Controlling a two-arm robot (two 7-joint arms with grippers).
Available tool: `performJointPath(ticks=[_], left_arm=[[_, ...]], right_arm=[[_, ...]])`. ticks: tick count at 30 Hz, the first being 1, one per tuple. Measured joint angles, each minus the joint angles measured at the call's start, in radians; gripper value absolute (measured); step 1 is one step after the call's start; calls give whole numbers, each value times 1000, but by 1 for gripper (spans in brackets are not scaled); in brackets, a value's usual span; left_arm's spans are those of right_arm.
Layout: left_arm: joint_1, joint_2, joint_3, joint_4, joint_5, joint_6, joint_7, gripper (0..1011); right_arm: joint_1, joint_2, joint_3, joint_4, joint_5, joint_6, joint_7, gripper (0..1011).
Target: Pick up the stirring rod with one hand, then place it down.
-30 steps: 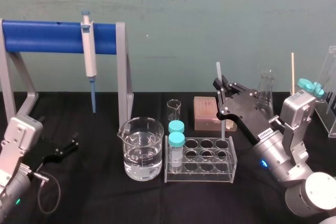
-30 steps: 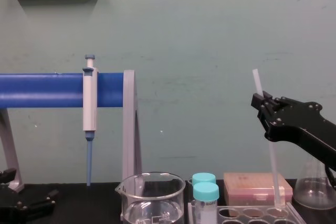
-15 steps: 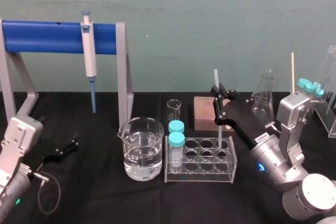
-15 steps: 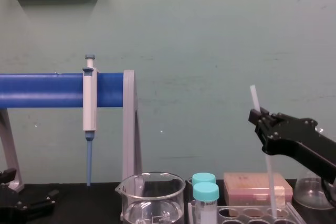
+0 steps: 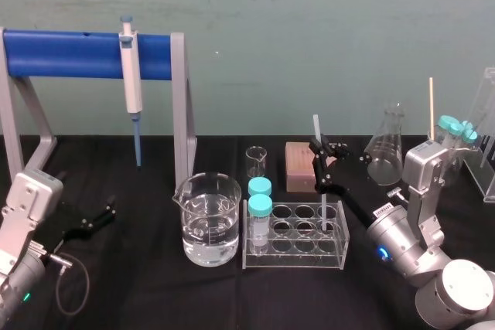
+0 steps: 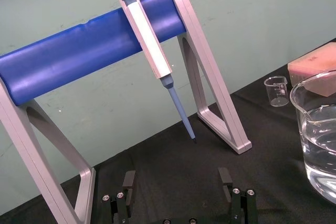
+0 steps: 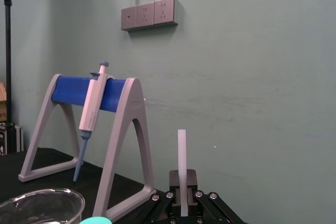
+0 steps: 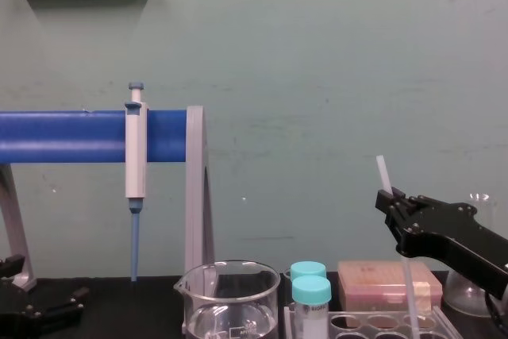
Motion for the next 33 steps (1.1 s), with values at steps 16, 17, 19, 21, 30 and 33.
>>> performJointPath(ticks=[16,17,19,21,30,33], left_arm=[[0,0,0,0,0,0,0,1000],[0,0,0,0,0,0,0,1000],[0,0,0,0,0,0,0,1000],[0,0,0,0,0,0,0,1000],[0,0,0,0,0,0,0,1000],[0,0,0,0,0,0,0,1000]], right_arm=[[2,3,-5,14,-22,10,-21,66],[2,3,-5,14,-22,10,-21,66],[2,3,-5,14,-22,10,-21,66],[2,3,-5,14,-22,10,-21,66],[2,3,-4,13,-19,9,-20,139],[2,3,-4,13,-19,8,-19,214]])
